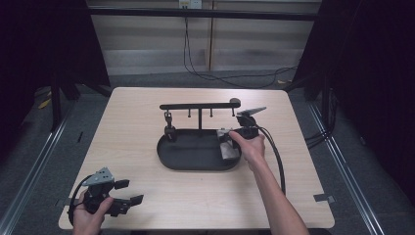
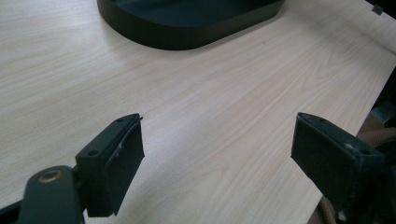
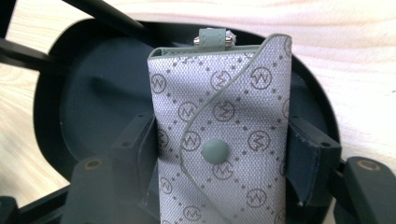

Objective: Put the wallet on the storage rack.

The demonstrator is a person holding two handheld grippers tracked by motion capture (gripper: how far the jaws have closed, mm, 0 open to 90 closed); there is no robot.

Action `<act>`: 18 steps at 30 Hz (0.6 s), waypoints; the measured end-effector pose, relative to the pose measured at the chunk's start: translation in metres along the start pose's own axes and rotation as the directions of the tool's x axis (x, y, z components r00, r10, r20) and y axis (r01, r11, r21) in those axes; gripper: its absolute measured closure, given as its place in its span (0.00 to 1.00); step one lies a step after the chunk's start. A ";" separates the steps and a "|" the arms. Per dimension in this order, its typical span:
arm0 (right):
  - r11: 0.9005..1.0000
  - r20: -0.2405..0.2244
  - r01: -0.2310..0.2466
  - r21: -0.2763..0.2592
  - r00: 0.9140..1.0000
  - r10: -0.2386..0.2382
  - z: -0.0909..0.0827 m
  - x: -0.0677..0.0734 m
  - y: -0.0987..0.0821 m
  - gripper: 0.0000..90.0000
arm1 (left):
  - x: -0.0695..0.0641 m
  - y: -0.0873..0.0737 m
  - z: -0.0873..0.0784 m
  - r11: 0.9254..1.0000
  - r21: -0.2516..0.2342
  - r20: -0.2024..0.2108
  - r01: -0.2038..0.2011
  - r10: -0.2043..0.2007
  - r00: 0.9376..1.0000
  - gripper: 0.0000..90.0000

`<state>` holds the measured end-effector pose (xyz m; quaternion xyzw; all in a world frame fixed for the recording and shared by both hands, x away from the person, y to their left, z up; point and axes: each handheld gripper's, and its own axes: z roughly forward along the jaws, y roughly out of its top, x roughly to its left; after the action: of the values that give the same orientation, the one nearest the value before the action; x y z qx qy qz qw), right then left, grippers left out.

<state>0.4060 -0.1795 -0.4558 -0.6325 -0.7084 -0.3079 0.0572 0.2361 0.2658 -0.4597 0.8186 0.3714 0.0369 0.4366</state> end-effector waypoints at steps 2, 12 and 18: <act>1.000 0.004 0.000 0.006 1.000 0.000 0.004 -0.001 -0.001 0.37 | 0.000 0.000 0.000 1.000 0.001 0.000 0.001 -0.001 1.000 0.19; 1.000 0.045 0.011 0.022 0.999 -0.012 0.016 0.001 -0.003 0.36 | -0.001 0.001 0.002 1.000 0.007 -0.002 -0.004 0.004 1.000 0.19; 0.999 0.063 0.019 0.031 0.998 -0.021 0.016 0.001 -0.003 0.33 | -0.001 0.001 0.002 1.000 0.006 -0.001 -0.004 0.004 1.000 0.19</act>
<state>0.4081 -0.1704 -0.4689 -0.6337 -0.7209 -0.2775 0.0413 0.2368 0.2633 -0.4603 0.8207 0.3700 0.0373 0.4338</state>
